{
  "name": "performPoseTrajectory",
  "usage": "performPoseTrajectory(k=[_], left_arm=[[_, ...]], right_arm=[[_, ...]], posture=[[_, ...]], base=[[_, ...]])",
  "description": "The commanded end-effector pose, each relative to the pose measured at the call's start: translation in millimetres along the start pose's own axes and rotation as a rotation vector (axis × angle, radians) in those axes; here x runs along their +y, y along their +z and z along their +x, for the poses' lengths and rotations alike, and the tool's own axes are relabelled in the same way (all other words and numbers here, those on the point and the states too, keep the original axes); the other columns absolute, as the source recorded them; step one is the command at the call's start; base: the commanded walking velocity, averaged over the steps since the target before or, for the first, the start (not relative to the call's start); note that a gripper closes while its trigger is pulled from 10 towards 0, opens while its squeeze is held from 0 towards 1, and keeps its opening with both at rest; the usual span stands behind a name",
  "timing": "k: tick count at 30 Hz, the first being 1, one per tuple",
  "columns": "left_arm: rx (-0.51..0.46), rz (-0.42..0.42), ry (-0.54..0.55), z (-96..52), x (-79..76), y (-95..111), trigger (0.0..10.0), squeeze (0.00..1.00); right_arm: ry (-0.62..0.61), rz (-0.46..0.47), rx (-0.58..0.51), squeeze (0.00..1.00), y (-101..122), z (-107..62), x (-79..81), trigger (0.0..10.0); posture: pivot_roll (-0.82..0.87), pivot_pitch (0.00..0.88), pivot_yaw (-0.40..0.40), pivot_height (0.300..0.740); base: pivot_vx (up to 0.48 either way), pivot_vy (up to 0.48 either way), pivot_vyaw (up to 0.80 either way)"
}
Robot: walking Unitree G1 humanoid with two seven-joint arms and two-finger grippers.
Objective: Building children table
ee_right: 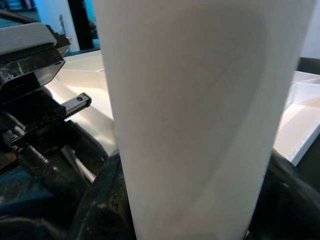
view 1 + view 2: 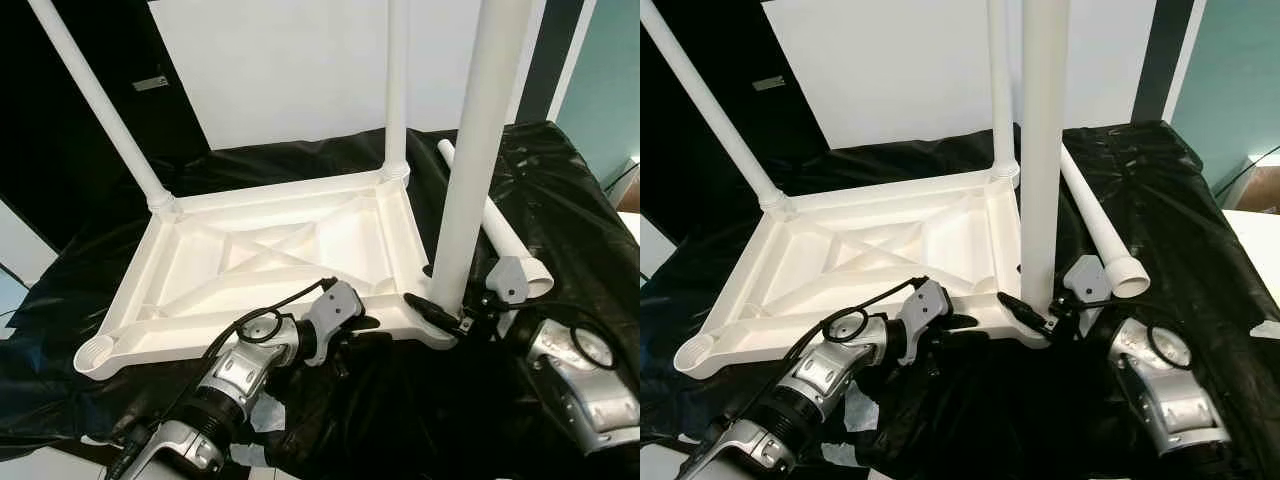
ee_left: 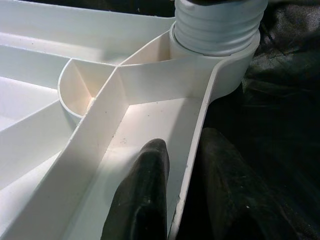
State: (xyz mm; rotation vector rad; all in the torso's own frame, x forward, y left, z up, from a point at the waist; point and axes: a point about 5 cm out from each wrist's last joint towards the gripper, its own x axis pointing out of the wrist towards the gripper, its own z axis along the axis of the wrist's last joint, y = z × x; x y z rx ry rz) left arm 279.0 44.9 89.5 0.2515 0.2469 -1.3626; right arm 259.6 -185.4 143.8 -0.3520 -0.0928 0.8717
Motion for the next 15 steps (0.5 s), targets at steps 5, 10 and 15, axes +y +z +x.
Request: performPoseTrajectory(k=[5, 10, 15], left_arm=[[0.102, -0.063, -0.086, -2.4, -9.4, -25.0, 10.0, 0.00], [0.098, -0.058, -0.084, -0.9, -7.5, -23.1, 10.0, 0.00], [0.097, -0.065, -0.089, -0.7, -9.9, -24.6, 10.0, 0.00]], right_arm=[[0.052, 0.038, 0.056, 0.00, -11.5, -5.5, 2.9, 0.0], [-0.130, 0.111, -0.029, 0.00, -12.4, 3.5, 15.8, 0.0], [-0.514, 0.128, -0.080, 0.00, -13.1, 5.7, 27.6, 0.0]], posture=[[-0.10, 0.000, 0.117, 0.740], [-0.10, 0.000, 0.116, 0.740], [-0.10, 0.000, 0.120, 0.740]], base=[[0.000, 0.000, 0.00], [0.000, 0.000, 0.00], [0.000, 0.000, 0.00]])
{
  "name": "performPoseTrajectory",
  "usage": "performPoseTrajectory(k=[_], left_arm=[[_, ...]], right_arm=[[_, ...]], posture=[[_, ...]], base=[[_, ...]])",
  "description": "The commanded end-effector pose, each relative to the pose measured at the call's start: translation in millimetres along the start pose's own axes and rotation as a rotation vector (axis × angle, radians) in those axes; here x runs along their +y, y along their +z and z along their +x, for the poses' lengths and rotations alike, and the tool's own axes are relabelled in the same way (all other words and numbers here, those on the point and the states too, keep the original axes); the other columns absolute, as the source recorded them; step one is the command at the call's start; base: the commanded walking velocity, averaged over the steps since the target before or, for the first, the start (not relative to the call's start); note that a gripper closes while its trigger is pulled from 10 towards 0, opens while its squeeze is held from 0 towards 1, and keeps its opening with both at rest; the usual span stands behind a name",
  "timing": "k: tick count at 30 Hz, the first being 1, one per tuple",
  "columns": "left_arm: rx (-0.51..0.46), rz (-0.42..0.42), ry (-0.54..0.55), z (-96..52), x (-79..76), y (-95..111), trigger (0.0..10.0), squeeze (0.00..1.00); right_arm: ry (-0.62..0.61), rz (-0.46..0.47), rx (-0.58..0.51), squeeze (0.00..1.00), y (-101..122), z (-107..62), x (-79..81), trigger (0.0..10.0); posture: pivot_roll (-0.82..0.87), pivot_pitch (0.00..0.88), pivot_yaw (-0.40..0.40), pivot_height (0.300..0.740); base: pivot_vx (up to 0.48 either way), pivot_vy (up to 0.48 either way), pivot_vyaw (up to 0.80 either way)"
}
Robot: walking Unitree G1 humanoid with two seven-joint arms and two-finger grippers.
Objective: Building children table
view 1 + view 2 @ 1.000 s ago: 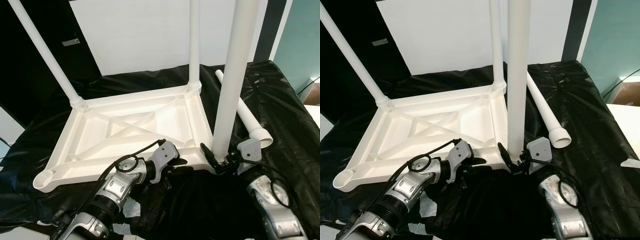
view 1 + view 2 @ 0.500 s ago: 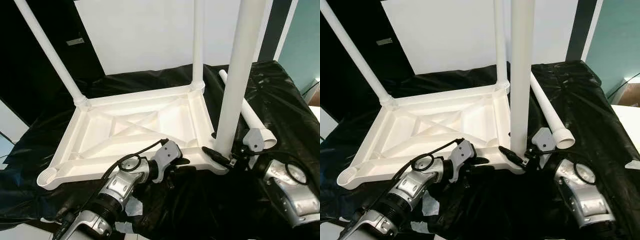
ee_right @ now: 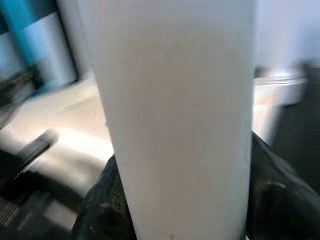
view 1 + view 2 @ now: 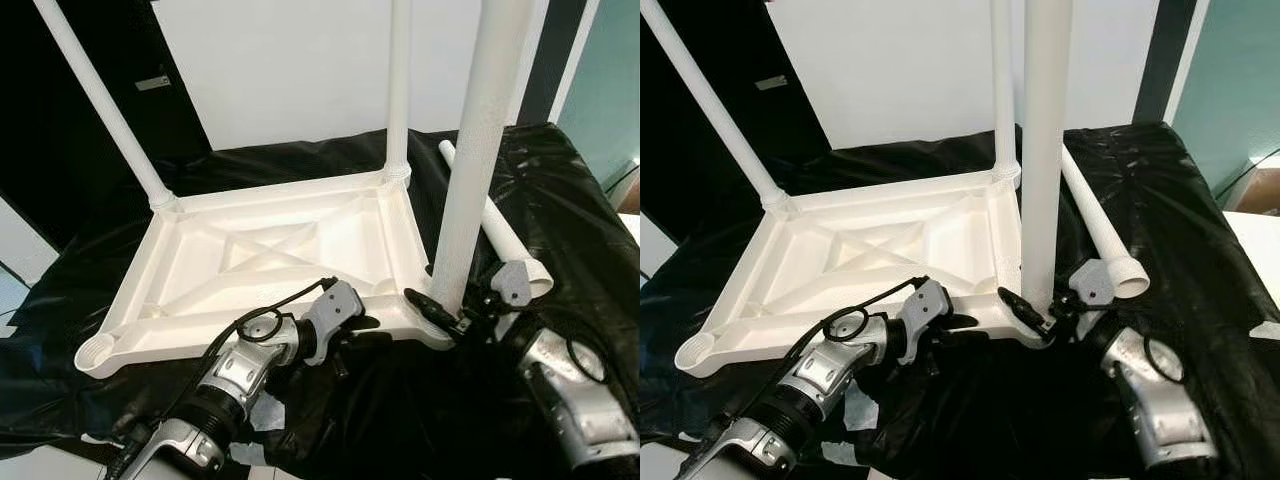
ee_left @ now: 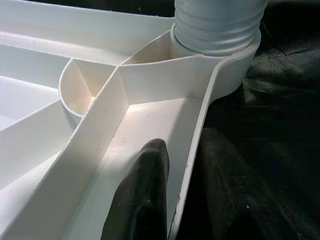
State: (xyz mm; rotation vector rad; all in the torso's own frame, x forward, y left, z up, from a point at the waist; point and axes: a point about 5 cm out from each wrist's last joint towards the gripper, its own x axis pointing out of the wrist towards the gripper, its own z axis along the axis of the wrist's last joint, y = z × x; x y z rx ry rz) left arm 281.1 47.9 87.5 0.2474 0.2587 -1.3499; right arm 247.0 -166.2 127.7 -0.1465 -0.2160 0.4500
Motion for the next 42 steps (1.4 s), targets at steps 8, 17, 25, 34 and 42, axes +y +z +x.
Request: performPoseTrajectory(k=[8, 17, 25, 34, 42], left_arm=[[0.092, -0.051, -0.102, 1.6, -11.8, -21.8, 10.0, 0.00], [0.088, -0.055, -0.105, 3.2, -14.5, -21.9, 10.0, 0.00], [0.087, -0.053, -0.099, 2.3, -12.8, -21.5, 10.0, 0.00], [0.090, -0.051, -0.101, 1.2, -11.9, -21.4, 10.0, 0.00], [0.090, -0.054, -0.104, 0.8, -13.9, -21.4, 10.0, 0.00]], right_arm=[[-0.127, -0.049, 0.044, 0.00, -6.4, -2.5, -0.6, 4.8], [0.066, -0.109, 0.052, 0.00, 0.5, 1.6, -10.6, 10.0], [0.225, -0.187, 0.067, 0.00, 8.4, 8.3, -22.2, 10.0], [0.416, -0.208, 0.125, 0.00, 12.1, 5.1, -30.0, 0.0], [0.620, -0.093, 0.277, 0.00, -3.8, -20.8, -10.8, 0.0]], posture=[[-0.10, 0.000, 0.121, 0.740], [-0.10, 0.000, 0.113, 0.740], [-0.10, 0.000, 0.112, 0.740], [-0.10, 0.000, 0.120, 0.740], [-0.10, 0.000, 0.116, 0.740]], base=[[0.000, 0.000, 0.00], [0.000, 0.000, 0.00], [0.000, 0.000, 0.00], [0.000, 0.000, 0.00], [0.000, 0.000, 0.00]])
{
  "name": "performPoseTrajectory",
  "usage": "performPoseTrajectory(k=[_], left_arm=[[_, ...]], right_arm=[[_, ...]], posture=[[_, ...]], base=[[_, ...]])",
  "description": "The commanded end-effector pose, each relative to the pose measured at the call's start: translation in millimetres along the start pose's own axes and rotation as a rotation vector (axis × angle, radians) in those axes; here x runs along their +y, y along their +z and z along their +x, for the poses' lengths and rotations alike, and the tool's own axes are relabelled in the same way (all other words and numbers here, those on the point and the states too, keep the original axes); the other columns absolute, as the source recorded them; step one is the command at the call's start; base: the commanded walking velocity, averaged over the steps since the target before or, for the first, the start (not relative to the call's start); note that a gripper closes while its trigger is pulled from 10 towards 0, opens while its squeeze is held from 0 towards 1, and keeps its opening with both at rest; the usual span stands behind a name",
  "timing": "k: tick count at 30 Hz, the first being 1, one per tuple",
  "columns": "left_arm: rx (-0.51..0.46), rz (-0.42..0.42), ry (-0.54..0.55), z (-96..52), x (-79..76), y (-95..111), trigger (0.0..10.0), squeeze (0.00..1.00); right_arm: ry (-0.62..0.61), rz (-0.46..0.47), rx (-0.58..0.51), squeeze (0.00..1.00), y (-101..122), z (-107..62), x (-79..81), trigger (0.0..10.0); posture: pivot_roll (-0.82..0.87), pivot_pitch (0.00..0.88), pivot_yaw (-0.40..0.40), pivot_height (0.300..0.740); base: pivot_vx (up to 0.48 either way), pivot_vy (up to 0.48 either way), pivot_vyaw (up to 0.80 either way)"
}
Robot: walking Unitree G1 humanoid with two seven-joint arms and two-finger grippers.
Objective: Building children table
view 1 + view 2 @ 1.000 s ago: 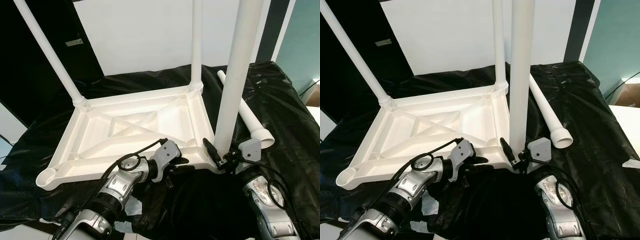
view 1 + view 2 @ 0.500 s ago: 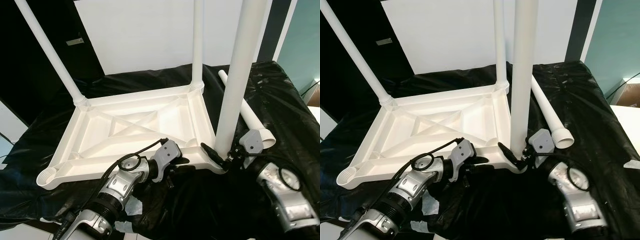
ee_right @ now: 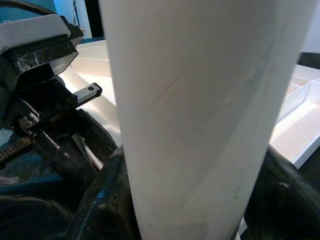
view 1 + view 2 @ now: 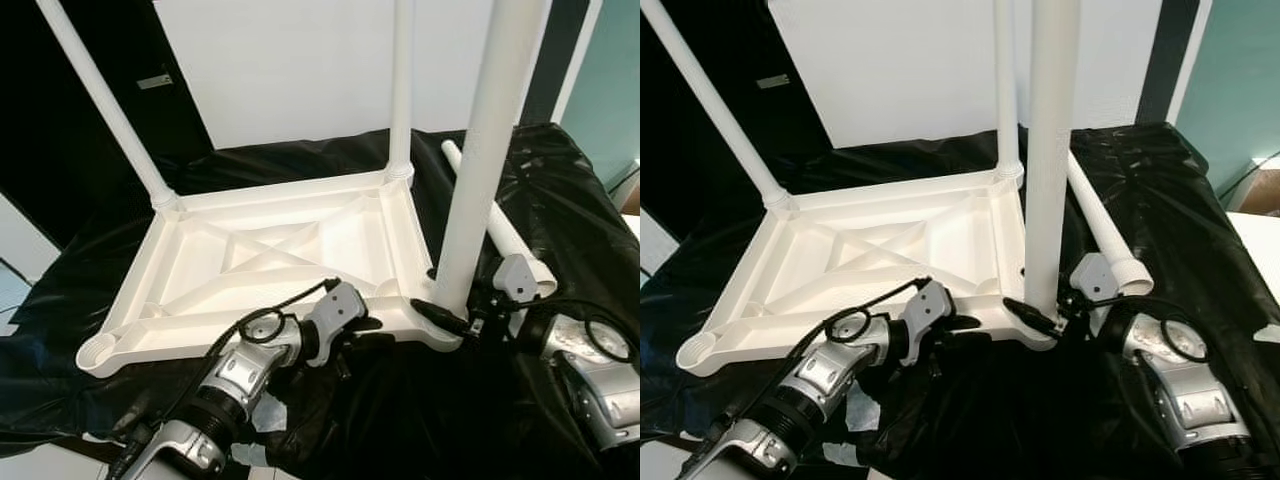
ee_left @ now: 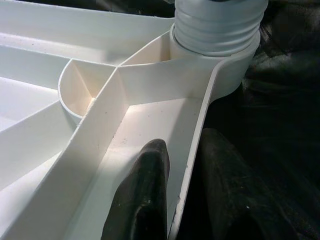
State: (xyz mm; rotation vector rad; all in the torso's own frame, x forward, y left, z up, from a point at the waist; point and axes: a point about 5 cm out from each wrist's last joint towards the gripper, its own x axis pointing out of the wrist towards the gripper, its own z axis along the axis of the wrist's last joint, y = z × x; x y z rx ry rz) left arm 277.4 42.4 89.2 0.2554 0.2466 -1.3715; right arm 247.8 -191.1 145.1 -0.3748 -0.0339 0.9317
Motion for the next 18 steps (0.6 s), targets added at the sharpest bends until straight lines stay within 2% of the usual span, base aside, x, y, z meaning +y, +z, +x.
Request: performPoseTrajectory(k=[1, 4, 5, 6, 8, 10, 11, 16, 17, 18], left_arm=[[0.094, -0.071, -0.086, -2.9, -9.6, -24.3, 10.0, 0.00], [0.095, -0.069, -0.088, -2.5, -9.9, -24.4, 10.0, 0.00], [0.095, -0.069, -0.088, -2.5, -9.9, -24.4, 10.0, 0.00], [0.095, -0.069, -0.088, -2.4, -10.0, -24.2, 10.0, 0.00], [0.095, -0.069, -0.088, -2.4, -10.0, -24.2, 10.0, 0.00], [0.095, -0.068, -0.091, -2.3, -10.1, -24.0, 10.0, 0.00], [0.095, -0.069, -0.091, -2.6, -10.2, -23.9, 10.0, 0.00], [0.098, -0.069, -0.091, -2.9, -10.2, -24.1, 10.0, 0.00], [0.099, -0.069, -0.091, -3.0, -10.3, -24.3, 10.0, 0.00], [0.099, -0.069, -0.091, -3.0, -10.3, -24.3, 10.0, 0.00]], right_arm=[[0.053, 0.090, 0.057, 0.00, -18.4, 4.9, 28.8, 0.0], [-0.192, 0.147, -0.014, 0.00, -19.6, 17.8, 36.2, 0.0], [-0.192, 0.147, -0.014, 0.00, -19.6, 17.8, 36.2, 0.0], [-0.309, 0.148, -0.030, 0.00, -19.8, 18.3, 33.2, 0.0], [-0.309, 0.148, -0.030, 0.00, -19.8, 18.3, 33.2, 0.0], [-0.539, 0.149, -0.071, 0.00, -18.2, 14.4, 28.7, 0.0], [-0.614, 0.141, -0.086, 0.00, -15.9, 12.4, 29.0, 0.0], [-0.684, 0.134, -0.076, 0.00, -14.7, 9.6, 27.0, 0.0], [-0.657, 0.140, -0.067, 0.00, -15.8, 11.2, 27.1, 2.9], [-0.657, 0.140, -0.067, 0.00, -15.8, 11.2, 27.1, 2.9]], posture=[[-0.10, 0.000, 0.116, 0.740], [-0.10, 0.000, 0.117, 0.740], [-0.10, 0.000, 0.117, 0.740], [-0.10, 0.000, 0.119, 0.740], [-0.10, 0.000, 0.119, 0.740], [-0.10, 0.000, 0.120, 0.740], [-0.10, 0.000, 0.120, 0.740], [-0.10, 0.000, 0.120, 0.740], [-0.10, 0.000, 0.120, 0.740], [-0.10, 0.000, 0.120, 0.740]], base=[[0.000, 0.000, 0.00], [0.000, 0.000, 0.00], [0.000, 0.000, 0.00], [0.000, 0.000, 0.00], [0.000, 0.000, 0.00], [0.000, 0.000, 0.00], [0.000, 0.000, 0.00], [0.000, 0.000, 0.00], [0.000, 0.000, 0.00], [0.000, 0.000, 0.00]])
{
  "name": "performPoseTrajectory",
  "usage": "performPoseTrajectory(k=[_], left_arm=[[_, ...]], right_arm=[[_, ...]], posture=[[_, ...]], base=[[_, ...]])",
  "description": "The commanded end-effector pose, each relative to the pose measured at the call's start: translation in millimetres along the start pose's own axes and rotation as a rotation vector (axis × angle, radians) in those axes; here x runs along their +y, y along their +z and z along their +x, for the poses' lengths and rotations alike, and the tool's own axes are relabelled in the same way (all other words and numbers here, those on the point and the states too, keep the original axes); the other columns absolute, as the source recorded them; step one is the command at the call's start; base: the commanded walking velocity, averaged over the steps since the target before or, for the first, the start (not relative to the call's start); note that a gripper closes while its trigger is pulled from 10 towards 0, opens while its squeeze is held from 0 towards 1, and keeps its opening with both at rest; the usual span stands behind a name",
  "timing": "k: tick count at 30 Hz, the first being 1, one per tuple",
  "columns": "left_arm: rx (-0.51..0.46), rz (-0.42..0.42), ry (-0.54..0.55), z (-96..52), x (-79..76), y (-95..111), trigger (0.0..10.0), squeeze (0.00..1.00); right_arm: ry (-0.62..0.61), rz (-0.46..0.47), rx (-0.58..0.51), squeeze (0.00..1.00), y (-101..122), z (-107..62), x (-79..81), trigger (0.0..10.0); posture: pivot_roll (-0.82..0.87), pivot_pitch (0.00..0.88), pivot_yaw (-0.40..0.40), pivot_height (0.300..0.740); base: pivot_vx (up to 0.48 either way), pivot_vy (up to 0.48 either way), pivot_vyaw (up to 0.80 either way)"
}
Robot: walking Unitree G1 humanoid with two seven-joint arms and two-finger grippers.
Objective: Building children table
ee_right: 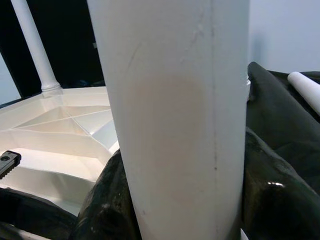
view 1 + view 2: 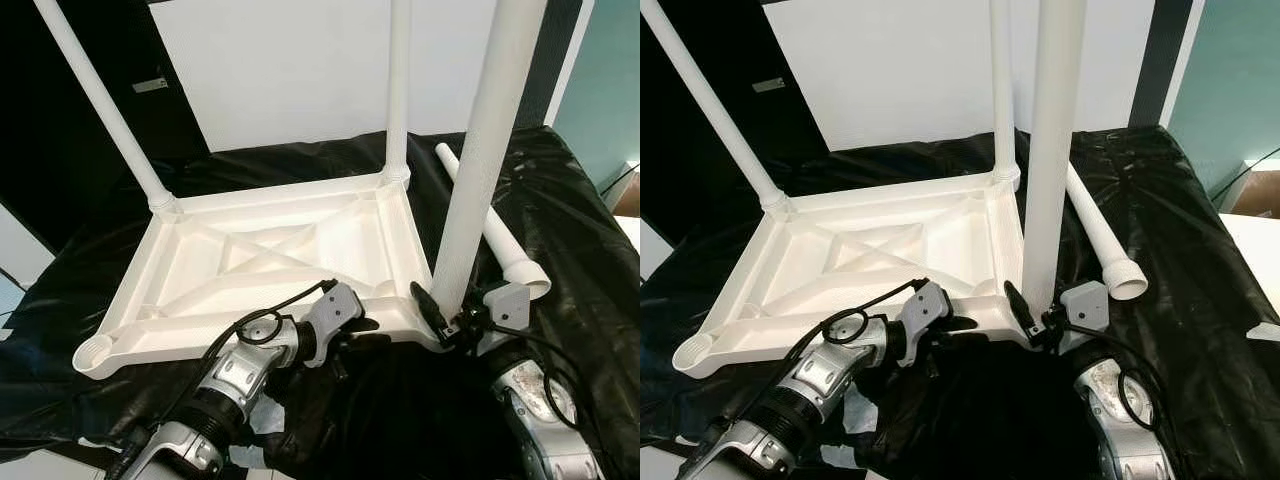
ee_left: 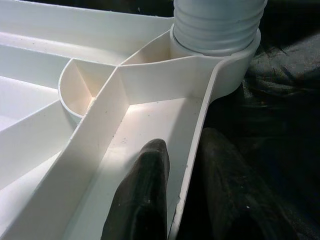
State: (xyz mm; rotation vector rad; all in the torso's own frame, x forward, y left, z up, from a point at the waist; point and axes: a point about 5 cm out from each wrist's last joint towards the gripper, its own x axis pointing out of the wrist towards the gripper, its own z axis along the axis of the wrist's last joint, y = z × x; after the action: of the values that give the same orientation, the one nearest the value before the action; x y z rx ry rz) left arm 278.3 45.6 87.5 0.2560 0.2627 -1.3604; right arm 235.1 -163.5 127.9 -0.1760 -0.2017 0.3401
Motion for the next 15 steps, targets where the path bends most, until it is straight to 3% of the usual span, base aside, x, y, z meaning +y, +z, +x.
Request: performPoseTrajectory(k=[1, 3, 4, 9, 10, 12, 15], left_arm=[[0.088, -0.058, -0.100, -0.4, -11.7, -22.0, 10.0, 0.00], [0.088, -0.058, -0.101, -0.2, -11.6, -21.9, 10.0, 0.00], [0.087, -0.057, -0.101, 0.2, -11.1, -21.6, 10.0, 0.00], [0.087, -0.057, -0.100, 0.5, -10.6, -21.5, 10.0, 0.00], [0.087, -0.056, -0.099, 0.4, -10.2, -21.4, 10.0, 0.00], [0.087, -0.056, -0.099, 0.2, -10.0, -21.3, 10.0, 0.00], [0.088, -0.061, -0.102, 0.3, -12.1, -22.7, 10.0, 0.00]], right_arm=[[0.001, 0.005, 0.080, 0.00, -11.0, -1.4, -5.3, 10.0], [0.069, 0.016, 0.085, 0.00, -11.3, 0.3, -1.5, 10.0], [0.192, 0.055, 0.094, 1.00, -11.0, 1.2, 4.0, 10.0], [0.263, 0.091, 0.100, 1.00, -10.6, 0.6, 7.1, 10.0], [0.323, 0.070, 0.097, 0.00, -7.2, 3.1, -0.1, 10.0], [0.353, 0.046, 0.093, 0.00, -4.5, 5.1, -5.6, 10.0], [0.506, 0.033, 0.088, 0.00, 8.3, 7.4, -19.9, 10.0]], posture=[[-0.10, 0.000, 0.121, 0.740], [-0.10, 0.000, 0.121, 0.740], [-0.10, 0.000, 0.121, 0.740], [-0.10, 0.000, 0.121, 0.740], [-0.10, 0.000, 0.120, 0.740], [-0.10, 0.000, 0.120, 0.740], [-0.10, 0.000, 0.120, 0.740]], base=[[0.000, 0.000, 0.00], [0.000, 0.000, 0.00], [0.000, 0.000, 0.00], [0.000, 0.000, 0.00], [0.000, 0.000, 0.00], [0.000, 0.000, 0.00], [0.000, 0.000, 0.00]])
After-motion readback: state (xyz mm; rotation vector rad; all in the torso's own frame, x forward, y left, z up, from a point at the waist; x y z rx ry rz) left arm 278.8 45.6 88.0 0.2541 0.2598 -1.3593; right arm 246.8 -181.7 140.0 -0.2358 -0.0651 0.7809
